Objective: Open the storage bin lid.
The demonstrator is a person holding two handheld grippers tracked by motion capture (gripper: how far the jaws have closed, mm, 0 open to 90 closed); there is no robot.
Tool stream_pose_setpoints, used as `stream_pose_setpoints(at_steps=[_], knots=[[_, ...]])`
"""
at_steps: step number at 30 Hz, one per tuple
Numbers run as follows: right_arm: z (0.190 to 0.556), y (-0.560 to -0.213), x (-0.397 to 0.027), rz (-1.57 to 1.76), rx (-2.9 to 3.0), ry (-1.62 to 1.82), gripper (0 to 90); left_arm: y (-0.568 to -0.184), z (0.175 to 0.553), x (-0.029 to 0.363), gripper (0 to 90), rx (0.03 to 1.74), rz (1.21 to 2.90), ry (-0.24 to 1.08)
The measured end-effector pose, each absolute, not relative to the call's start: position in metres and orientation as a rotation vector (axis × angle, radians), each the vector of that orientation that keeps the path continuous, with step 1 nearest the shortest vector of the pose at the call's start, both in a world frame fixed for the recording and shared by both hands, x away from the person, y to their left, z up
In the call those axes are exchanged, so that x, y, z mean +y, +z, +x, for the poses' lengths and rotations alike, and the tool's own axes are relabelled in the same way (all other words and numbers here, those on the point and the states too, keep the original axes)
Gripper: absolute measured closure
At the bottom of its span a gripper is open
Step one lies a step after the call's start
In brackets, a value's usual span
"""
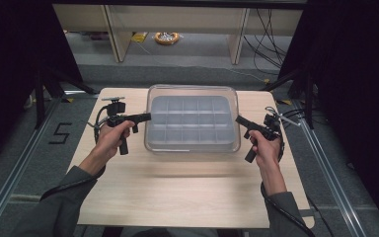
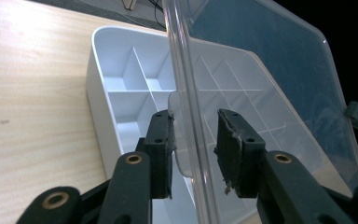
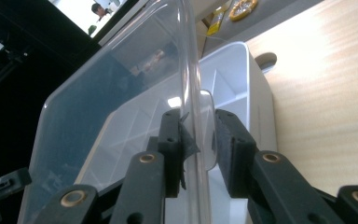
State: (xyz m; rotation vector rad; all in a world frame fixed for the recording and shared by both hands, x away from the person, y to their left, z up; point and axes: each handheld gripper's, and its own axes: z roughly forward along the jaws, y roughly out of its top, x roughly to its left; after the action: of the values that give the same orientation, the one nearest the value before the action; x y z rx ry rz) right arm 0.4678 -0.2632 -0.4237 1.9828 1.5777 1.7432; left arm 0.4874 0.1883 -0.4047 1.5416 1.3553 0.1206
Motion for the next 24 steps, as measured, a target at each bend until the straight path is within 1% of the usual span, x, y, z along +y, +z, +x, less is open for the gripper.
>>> stream_pose_setpoints(at_steps=[4, 6, 13, 18, 20, 24], knots=[[0.458, -0.429, -0.262, 1.921, 1.595, 1.723, 73.4, -0.41, 0.479, 0.189, 66.0, 1.358, 1.542, 0.127], [0.452, -0.427, -0.261, 1.943, 1.586, 1.729, 73.3, -0.411, 0.473, 0.189, 65.8, 1.356, 1.54, 0.122], [0.436, -0.423, -0.259, 1.864, 1.601, 1.726, 73.8, -0.415, 0.464, 0.192, 65.5, 1.356, 1.561, 0.109], [0.426, -0.422, -0.259, 1.864, 1.614, 1.702, 73.3, -0.417, 0.455, 0.193, 65.8, 1.349, 1.539, 0.091], [0.423, -0.424, -0.259, 1.826, 1.62, 1.715, 73.5, -0.419, 0.451, 0.194, 65.7, 1.343, 1.555, 0.108], [0.415, -0.427, -0.26, 1.799, 1.653, 1.681, 73.9, -0.425, 0.443, 0.196, 65.7, 1.36, 1.531, 0.083]])
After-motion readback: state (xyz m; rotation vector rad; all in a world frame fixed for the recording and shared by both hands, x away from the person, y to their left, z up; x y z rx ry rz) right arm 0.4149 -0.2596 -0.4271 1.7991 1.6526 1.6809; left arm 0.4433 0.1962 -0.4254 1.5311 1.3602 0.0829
